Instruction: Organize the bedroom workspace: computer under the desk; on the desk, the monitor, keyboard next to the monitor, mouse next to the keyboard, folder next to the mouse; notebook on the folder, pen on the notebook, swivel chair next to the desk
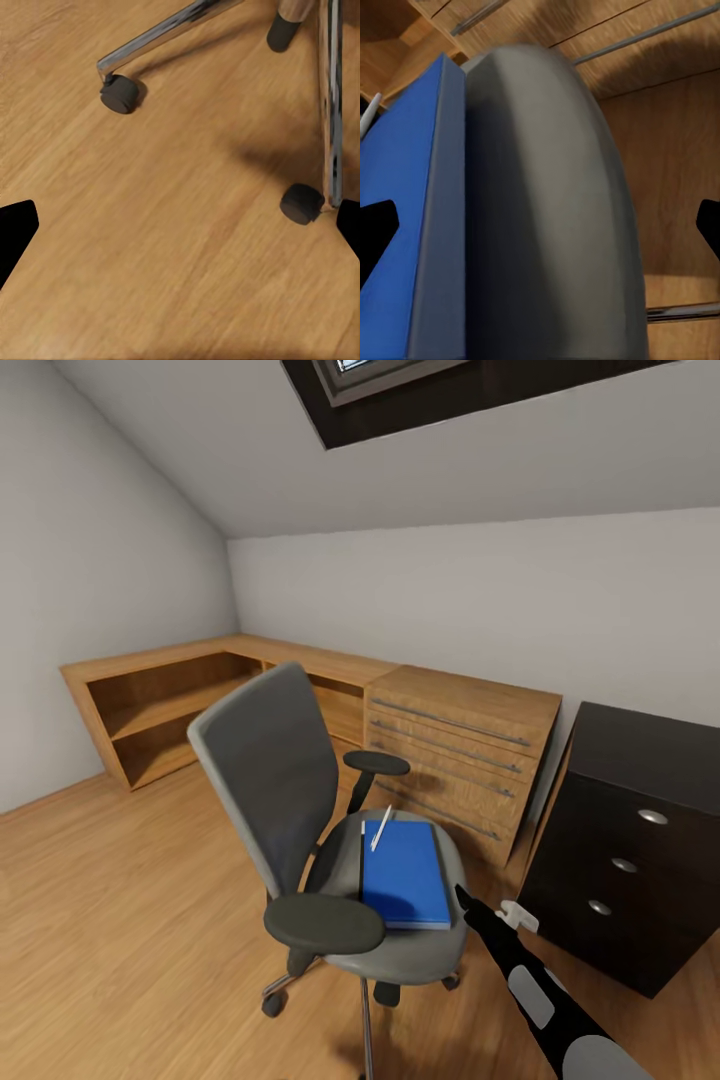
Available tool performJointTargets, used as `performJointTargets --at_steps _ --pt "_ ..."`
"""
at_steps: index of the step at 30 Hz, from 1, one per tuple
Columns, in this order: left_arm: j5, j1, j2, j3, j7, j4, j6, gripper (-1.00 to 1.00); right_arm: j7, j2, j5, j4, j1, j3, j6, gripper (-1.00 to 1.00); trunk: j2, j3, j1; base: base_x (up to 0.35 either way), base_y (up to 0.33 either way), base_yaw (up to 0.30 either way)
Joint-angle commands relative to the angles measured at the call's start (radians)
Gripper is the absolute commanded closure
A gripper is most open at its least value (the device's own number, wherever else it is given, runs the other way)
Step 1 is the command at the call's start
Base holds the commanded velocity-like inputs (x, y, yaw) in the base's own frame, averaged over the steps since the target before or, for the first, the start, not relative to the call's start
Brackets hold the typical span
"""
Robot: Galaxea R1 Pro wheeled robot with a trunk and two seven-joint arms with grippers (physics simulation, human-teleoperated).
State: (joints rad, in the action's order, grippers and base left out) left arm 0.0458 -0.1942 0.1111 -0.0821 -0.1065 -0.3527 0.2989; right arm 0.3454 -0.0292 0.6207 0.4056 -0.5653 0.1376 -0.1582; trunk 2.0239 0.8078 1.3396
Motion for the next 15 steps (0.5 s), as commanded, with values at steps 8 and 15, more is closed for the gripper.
performJointTargets --at_steps 8,15 --pt "0.006 -0.001 -0.001 -0.006 -0.008 0.001 0.003 -1.00 0.008 0.001 0.010 -0.002 -0.001 0.002 -0.030 -1.00 -0.056 -0.024 -0.031 0.000 0.000 0.000" --pt "0.005 -0.001 -0.001 -0.006 -0.009 0.001 0.002 -1.00 0.008 0.003 0.008 -0.003 -0.001 0.001 -0.052 -1.00 -0.105 -0.046 -0.058 0.000 0.000 0.000"
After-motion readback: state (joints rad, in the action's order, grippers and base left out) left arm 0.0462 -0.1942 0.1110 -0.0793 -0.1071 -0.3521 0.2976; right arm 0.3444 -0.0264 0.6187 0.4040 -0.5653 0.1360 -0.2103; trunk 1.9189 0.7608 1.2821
